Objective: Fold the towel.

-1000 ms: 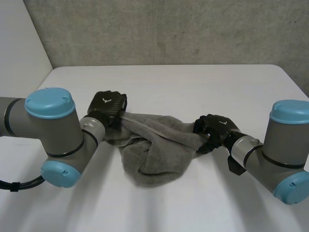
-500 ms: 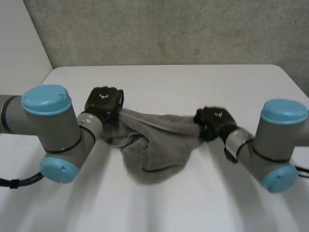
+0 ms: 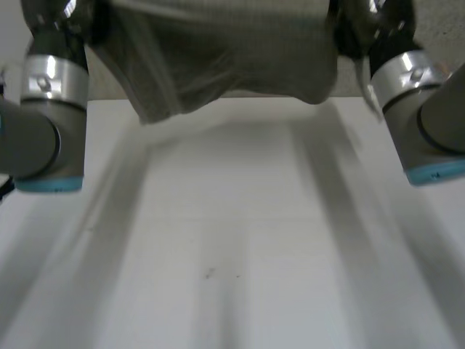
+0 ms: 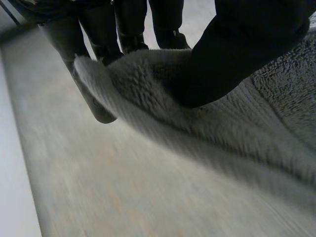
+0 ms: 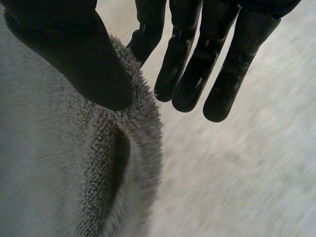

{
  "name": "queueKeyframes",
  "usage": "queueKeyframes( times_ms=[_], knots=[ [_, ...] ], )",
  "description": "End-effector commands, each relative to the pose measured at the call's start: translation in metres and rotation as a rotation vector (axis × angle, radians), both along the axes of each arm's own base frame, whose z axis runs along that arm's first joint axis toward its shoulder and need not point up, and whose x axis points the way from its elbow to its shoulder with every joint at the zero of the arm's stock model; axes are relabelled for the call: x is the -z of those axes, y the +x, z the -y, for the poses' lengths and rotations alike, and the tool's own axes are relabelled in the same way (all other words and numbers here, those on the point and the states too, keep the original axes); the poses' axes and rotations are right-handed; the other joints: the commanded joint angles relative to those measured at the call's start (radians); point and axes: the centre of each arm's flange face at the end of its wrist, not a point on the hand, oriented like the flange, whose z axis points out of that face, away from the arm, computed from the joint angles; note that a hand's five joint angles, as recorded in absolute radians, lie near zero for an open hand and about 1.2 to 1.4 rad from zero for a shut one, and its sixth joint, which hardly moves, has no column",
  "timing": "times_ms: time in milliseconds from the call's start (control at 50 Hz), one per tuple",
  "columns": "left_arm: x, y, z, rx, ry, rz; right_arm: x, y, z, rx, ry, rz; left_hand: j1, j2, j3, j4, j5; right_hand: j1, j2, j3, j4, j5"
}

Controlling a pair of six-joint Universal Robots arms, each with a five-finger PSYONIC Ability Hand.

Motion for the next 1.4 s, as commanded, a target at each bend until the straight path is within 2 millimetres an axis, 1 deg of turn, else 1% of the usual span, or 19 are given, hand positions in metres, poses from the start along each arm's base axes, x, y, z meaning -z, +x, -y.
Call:
queueKeyframes(
  times_ms=[20,40,60,80,100,120,160,240,280,400,440,560,700,780,880,1020,1260,1340,1400],
  knots=[
    [0.100,0.012,-0.022,-0.014,0.459,0.171,0.087,0.010,-0.032,-0.112,0.406,-0.278,0.212,0.178,0.179,0.179,0.190,0.340,0.229,0.209,0.200,0.296],
    [0.124,0.017,-0.031,-0.021,0.572,0.210,0.108,0.012,-0.043,-0.143,0.485,-0.338,0.212,0.178,0.179,0.179,0.190,0.340,0.229,0.209,0.200,0.296],
    [0.124,0.017,-0.031,-0.022,0.573,0.210,0.131,0.010,-0.053,-0.160,0.581,-0.403,0.212,0.178,0.179,0.179,0.190,0.340,0.229,0.209,0.200,0.296],
    [0.144,0.021,-0.041,-0.023,0.673,0.247,0.132,0.010,-0.053,-0.160,0.582,-0.404,0.212,0.178,0.179,0.179,0.190,0.340,0.229,0.209,0.200,0.296],
    [0.162,0.025,-0.052,-0.023,0.766,0.283,0.149,0.007,-0.061,-0.168,0.656,-0.450,0.212,0.178,0.179,0.179,0.190,0.340,0.229,0.209,0.200,0.296],
    [0.162,0.025,-0.052,-0.023,0.767,0.283,0.149,0.007,-0.061,-0.168,0.656,-0.450,0.212,0.178,0.179,0.179,0.190,0.340,0.229,0.209,0.200,0.296],
    [0.191,0.030,-0.070,-0.022,0.906,0.354,0.189,0.001,-0.075,-0.189,0.816,-0.533,0.212,0.178,0.179,0.179,0.190,0.340,0.229,0.209,0.200,0.296],
    [0.203,0.031,-0.079,-0.023,0.955,0.400,0.209,-0.004,-0.082,-0.197,0.904,-0.562,0.212,0.178,0.179,0.179,0.190,0.340,0.229,0.209,0.200,0.296],
    [0.205,0.030,-0.082,-0.021,0.958,0.410,0.213,-0.008,-0.082,-0.187,0.927,-0.551,0.212,0.178,0.179,0.179,0.190,0.116,0.006,-0.014,-0.023,0.072],
    [0.191,0.030,-0.081,-0.031,0.917,0.395,0.205,-0.027,-0.066,-0.121,0.939,-0.481,0.212,0.178,0.179,0.179,0.190,-0.179,-0.290,-0.310,-0.319,-0.223],
    [0.174,0.031,-0.081,-0.040,0.870,0.374,0.189,-0.041,-0.055,-0.075,0.926,-0.408,0.212,0.178,0.179,0.179,0.190,-0.453,-0.564,-0.584,-0.593,-0.497],
    [0.150,0.037,-0.082,-0.071,0.807,0.338,0.165,-0.069,-0.036,0.003,0.890,-0.321,0.212,0.178,0.179,0.179,0.190,-0.880,-0.990,-1.010,-1.019,-0.924],
    [0.121,0.041,-0.086,-0.088,0.727,0.292,0.163,-0.098,-0.021,0.067,0.908,-0.295,0.212,0.178,0.179,0.179,0.190,-0.866,-0.977,-0.997,-1.006,-0.910],
    [0.104,0.042,-0.089,-0.086,0.678,0.264,0.173,-0.108,-0.032,0.080,0.955,-0.319,0.212,0.178,0.179,0.179,0.190,-0.696,-0.807,-0.827,-0.836,-0.740],
    [0.085,0.040,-0.094,-0.073,0.618,0.245,0.174,-0.109,-0.049,0.076,0.961,-0.344,0.212,0.178,0.179,0.179,0.190,-0.484,-0.595,-0.615,-0.624,-0.528],
    [0.083,0.039,-0.094,-0.072,0.610,0.242,0.166,-0.102,-0.075,-0.044,0.963,-0.338,0.212,0.178,0.179,0.179,0.190,-0.135,-0.246,-0.266,-0.275,-0.180],
    [0.086,0.038,-0.092,-0.069,0.622,0.237,0.177,-0.090,-0.096,-0.162,1.052,-0.328,0.212,0.178,0.179,0.179,0.190,-0.170,-0.281,-0.301,-0.310,-0.214],
    [0.084,0.038,-0.091,-0.069,0.615,0.234,0.190,-0.066,-0.108,-0.234,1.103,-0.319,0.212,0.178,0.179,0.179,0.190,-0.258,-0.369,-0.389,-0.398,-0.302],
    [0.079,0.038,-0.090,-0.069,0.601,0.228,0.188,-0.057,-0.103,-0.240,1.061,-0.246,0.212,0.178,0.179,0.179,0.190,-0.267,-0.378,-0.398,-0.407,-0.311]
  ],
)
